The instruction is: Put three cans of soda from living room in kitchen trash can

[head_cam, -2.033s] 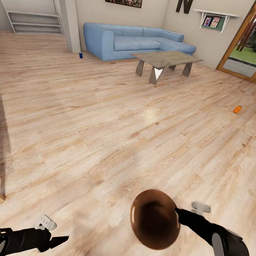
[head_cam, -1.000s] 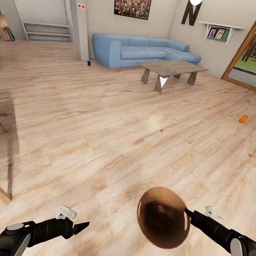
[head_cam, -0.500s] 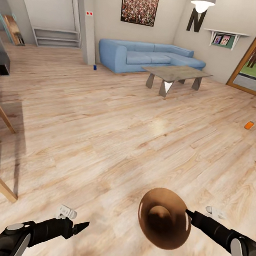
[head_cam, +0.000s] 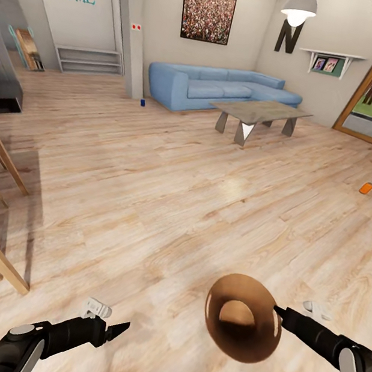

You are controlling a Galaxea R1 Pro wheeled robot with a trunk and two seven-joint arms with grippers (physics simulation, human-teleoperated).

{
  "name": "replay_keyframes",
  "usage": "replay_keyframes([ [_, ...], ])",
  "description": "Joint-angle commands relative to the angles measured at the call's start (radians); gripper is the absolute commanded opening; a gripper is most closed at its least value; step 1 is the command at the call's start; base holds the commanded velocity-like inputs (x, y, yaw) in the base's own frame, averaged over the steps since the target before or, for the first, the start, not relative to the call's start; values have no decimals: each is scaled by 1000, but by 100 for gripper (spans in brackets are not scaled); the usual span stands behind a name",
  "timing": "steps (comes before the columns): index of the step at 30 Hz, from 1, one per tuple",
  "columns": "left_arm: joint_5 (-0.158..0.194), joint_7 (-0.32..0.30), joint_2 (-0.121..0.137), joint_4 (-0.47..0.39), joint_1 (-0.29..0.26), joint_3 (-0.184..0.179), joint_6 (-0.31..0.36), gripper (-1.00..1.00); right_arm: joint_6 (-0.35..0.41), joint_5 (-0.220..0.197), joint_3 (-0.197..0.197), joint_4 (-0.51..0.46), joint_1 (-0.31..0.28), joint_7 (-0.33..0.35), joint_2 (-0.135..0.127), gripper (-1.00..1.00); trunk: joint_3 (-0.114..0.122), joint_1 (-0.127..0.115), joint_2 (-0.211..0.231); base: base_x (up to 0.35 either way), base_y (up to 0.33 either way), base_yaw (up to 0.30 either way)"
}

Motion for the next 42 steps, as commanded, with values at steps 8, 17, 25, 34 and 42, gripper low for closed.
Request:
replay_keyframes([
  [8, -1, 0, 0, 0, 0, 0, 0, 100, 77, -38, -45, -1, 0, 27, -1, -100, 12, 0, 0, 0, 0, 0],
  [17, 0, -1, 4, 0, 0, 0, 0, 100, 78, -37, -48, -1, 0, 32, -1, -100, 27, 0, 0, 0, 0, 0],
  [25, 1, -9, 7, -1, 0, 0, 2, 100, 78, -37, -48, -1, 0, 32, -1, -100, 40, 0, 0, 0, 0, 0],
  [34, 1, -9, 7, -1, 1, 1, 2, 100, 78, -37, -48, -1, 0, 33, -1, -100, 54, 0, 0, 84, 0, 0],
  [42, 1, -9, 7, -1, 0, 0, 0, 100, 78, -38, -48, -1, 0, 34, -1, -100, 67, 0, 0, 281, 0, 0],
])
